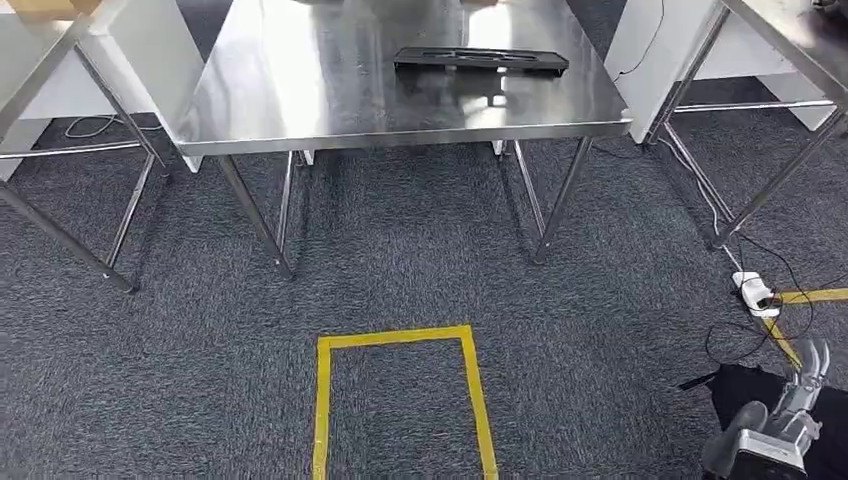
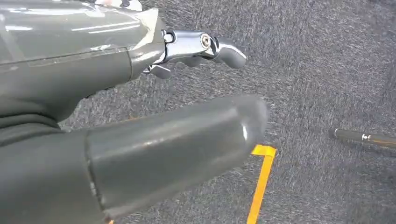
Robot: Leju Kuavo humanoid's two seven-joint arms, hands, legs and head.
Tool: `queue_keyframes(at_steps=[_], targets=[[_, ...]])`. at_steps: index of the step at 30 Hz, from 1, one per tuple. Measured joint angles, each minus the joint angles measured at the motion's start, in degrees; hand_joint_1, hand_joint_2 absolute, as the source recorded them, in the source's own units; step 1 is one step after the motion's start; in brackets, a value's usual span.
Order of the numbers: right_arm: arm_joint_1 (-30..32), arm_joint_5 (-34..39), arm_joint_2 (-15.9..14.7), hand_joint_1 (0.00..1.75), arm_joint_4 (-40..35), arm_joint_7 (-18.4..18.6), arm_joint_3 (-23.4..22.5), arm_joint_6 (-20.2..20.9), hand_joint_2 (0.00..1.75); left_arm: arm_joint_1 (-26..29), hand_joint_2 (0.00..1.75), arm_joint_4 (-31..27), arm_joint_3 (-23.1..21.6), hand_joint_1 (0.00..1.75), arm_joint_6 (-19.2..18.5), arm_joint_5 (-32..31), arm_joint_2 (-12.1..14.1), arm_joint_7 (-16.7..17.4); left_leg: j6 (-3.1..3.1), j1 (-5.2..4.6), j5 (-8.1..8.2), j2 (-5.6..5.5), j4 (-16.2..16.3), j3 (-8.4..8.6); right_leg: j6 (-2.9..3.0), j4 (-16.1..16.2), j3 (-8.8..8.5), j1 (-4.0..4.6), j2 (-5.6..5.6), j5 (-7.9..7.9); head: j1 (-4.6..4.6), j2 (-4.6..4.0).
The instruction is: Take the parts from the cabinet and place them on the table.
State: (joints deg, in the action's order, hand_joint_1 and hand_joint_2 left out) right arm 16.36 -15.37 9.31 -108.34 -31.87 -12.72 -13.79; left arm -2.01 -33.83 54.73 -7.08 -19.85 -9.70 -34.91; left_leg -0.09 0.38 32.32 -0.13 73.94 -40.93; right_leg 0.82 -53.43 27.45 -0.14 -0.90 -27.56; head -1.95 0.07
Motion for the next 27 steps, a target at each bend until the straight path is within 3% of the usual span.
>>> queue_keyframes(at_steps=[1,2,3,4,5,8,9,10,11,13,14,15,16,18,19,20,21,22,24,25,26,27], targets=[[0.2,0.0,0.2,0.0,0.0,0.0,-0.4,0.2,0.0,-0.3,0.0,0.0,-0.2,0.0,0.1,0.0,0.0,0.0,-0.05,0.13,-1.51,0.01,-0.7,1.26,-0.25,-0.6,0.88,-0.04,-0.02,0.17,0.0,0.0],[0.3,0.3,0.4,0.0,0.0,0.0,-0.9,0.4,0.0,-0.6,0.0,0.0,-0.5,0.0,0.4,0.0,0.0,0.0,-0.02,0.25,-3.63,0.01,-3.9,4.06,-0.44,-1.3,1.81,-0.07,-0.02,0.3,-0.02,0.0],[0.4,0.7,0.6,0.0,0.0,0.0,-1.6,0.7,0.0,-1.0,0.0,0.0,-0.8,0.0,0.5,0.0,0.0,0.0,0.14,0.28,-5.1,0.0,-9.2,7.99,-0.55,-2.1,2.53,-0.09,-0.02,0.36,0.0,0.0],[0.4,0.9,0.7,0.0,-0.1,0.0,-2.1,1.0,0.0,-1.4,0.0,0.0,-1.2,0.0,0.6,0.0,0.0,0.0,0.35,0.27,-4.16,-0.09,-13.9,10.93,-0.63,-2.7,2.99,-0.09,-0.05,0.38,-0.02,0.0],[0.3,1.0,0.8,0.0,-0.1,0.0,-2.6,1.2,0.0,-1.8,0.0,0.0,-1.5,0.0,0.6,0.1,0.0,0.0,0.59,0.05,-3.17,-0.17,-16.0,12.45,-0.99,-3.2,3.6,0.29,-0.07,0.6,-0.02,0.0],[0.1,1.0,1.1,0.0,-0.1,0.0,-3.6,1.7,0.0,-2.3,0.0,0.0,-1.8,0.0,0.8,0.4,0.0,0.0,0.96,-0.36,-3.3,-0.14,-16.5,11.97,-2.51,-3.2,4.16,0.07,-0.06,1.67,-0.02,0.0],[0.1,1.0,1.2,0.0,-0.1,0.0,-4.1,1.8,0.0,-2.4,0.0,0.1,-2.2,0.0,0.8,0.5,0.0,0.0,1.77,-0.04,-3.83,-0.05,-17.4,11.38,-2.84,-3.4,4.54,0.35,0.0,2.1,0.09,0.0],[0.1,1.0,1.2,0.0,-0.1,0.0,-4.5,2.1,0.0,-2.7,0.0,0.1,-2.4,0.0,1.0,0.5,0.0,0.0,2.63,0.2,-4.5,0.24,-17.6,11.25,-2.77,-4.3,5.31,0.14,0.24,0.72,0.07,0.0],[-0.1,1.0,1.3,0.0,-0.1,0.0,-4.7,2.1,0.0,-2.9,0.0,0.1,-2.7,0.0,1.1,0.5,0.0,0.0,3.45,0.2,-5.16,0.25,-17.7,10.35,-2.38,-6.7,6.66,0.08,0.43,-1.97,0.4,0.0],[-0.5,1.1,1.3,0.0,0.2,-0.1,-5.2,2.3,0.0,-3.0,0.0,0.1,-3.0,0.0,1.3,0.9,0.0,0.0,3.65,0.05,-6.47,0.29,-17.7,8.68,-2.05,-15.4,9.17,-0.22,0.53,-7.59,0.81,0.0],[-0.6,1.1,1.4,0.0,0.3,-0.1,-5.3,2.5,0.0,-3.0,0.0,0.2,-3.1,0.0,1.3,1.1,0.0,0.0,3.65,-0.02,-7.11,0.4,-17.6,7.87,-2.31,-19.3,10.04,-0.31,0.55,-9.03,0.83,0.0],[-0.7,1.1,1.4,0.0,0.5,-0.1,-5.5,2.6,0.0,-3.0,0.0,0.2,-3.1,0.0,1.4,1.2,0.0,0.0,3.64,-0.09,-7.74,0.48,-17.6,7.12,-2.86,-21.5,10.06,-0.44,0.56,-9.0,0.81,0.0],[-0.7,1.1,1.4,0.0,0.7,-0.2,-5.7,2.6,0.0,-3.0,0.0,0.2,-3.1,0.0,1.4,1.2,0.0,0.0,3.55,-0.12,-8.43,0.53,-17.6,6.28,-3.71,-21.1,8.76,-0.56,0.57,-7.52,0.83,0.0],[-1.0,1.1,1.5,0.0,0.9,-0.2,-5.7,2.7,0.0,-3.0,0.0,0.2,-3.1,0.0,1.4,1.3,0.0,0.0,3.2,-0.13,-9.68,0.53,-17.6,4.89,-4.8,-14.0,3.48,-0.65,0.58,-3.64,0.85,0.0],[-1.2,1.0,1.5,0.0,0.9,-0.2,-5.7,2.8,0.0,-3.0,0.0,0.2,-3.2,0.0,1.4,1.5,0.0,0.0,2.93,-0.14,-10.41,0.48,-17.6,4.35,-4.61,-7.8,-0.69,-0.65,0.61,-2.94,0.9,0.0],[-1.4,1.0,1.5,0.0,0.9,-0.2,-5.7,2.8,0.0,-2.9,0.0,0.2,-3.4,0.0,1.4,1.7,0.0,0.0,2.57,-0.41,-10.87,0.37,-17.5,4.06,-3.87,-2.1,-4.62,-0.48,0.71,-4.26,0.9,0.02],[-1.7,1.0,1.5,0.0,0.9,-0.3,-5.7,2.9,0.0,-3.0,0.0,0.2,-3.7,0.0,1.5,1.8,0.0,-0.1,2.21,-0.4,-11.6,0.37,-17.5,3.96,-3.0,0.9,-6.04,-0.33,0.81,-4.94,0.76,0.0],[-1.5,1.0,1.6,0.0,0.9,-0.3,-5.7,2.9,0.0,-2.9,0.0,0.2,-3.8,0.0,1.5,2.0,0.1,-0.1,1.9,-0.33,-12.41,0.35,-18.1,4.12,-2.87,0.3,-5.06,-0.11,0.84,-4.38,0.48,0.0],[-1.6,1.0,1.6,0.0,1.0,-0.4,-5.7,3.0,0.0,-2.6,0.0,0.2,-4.0,0.0,1.5,2.4,0.2,-0.2,0.97,-0.26,-14.0,0.19,-18.8,3.72,-1.72,0.2,-3.99,0.05,0.81,-3.4,0.59,0.0],[-1.7,1.0,1.9,0.0,1.1,-0.4,-5.7,3.0,0.0,-2.4,0.0,0.2,-4.0,0.0,1.3,2.8,0.4,-0.2,0.65,0.11,-12.98,0.01,-18.5,3.16,-1.07,0.3,-3.17,-0.62,0.67,-2.51,0.64,0.0],[-1.7,1.0,1.9,0.0,1.1,-0.4,-5.7,3.0,0.0,-1.9,0.0,0.2,-4.1,0.0,1.0,3.3,0.4,-0.2,0.26,0.15,-8.77,-0.03,-16.7,2.36,-0.39,0.3,-2.22,-0.5,0.55,-1.68,0.33,0.0],[-1.6,1.0,2.0,0.0,1.1,-0.4,-5.8,2.9,0.0,-1.6,0.0,0.2,-4.1,0.0,0.7,3.6,0.4,-0.2,-0.04,0.23,-5.03,-0.02,-13.9,1.8,-0.1,0.3,-1.48,-0.47,0.47,-1.01,0.0,0.0]])
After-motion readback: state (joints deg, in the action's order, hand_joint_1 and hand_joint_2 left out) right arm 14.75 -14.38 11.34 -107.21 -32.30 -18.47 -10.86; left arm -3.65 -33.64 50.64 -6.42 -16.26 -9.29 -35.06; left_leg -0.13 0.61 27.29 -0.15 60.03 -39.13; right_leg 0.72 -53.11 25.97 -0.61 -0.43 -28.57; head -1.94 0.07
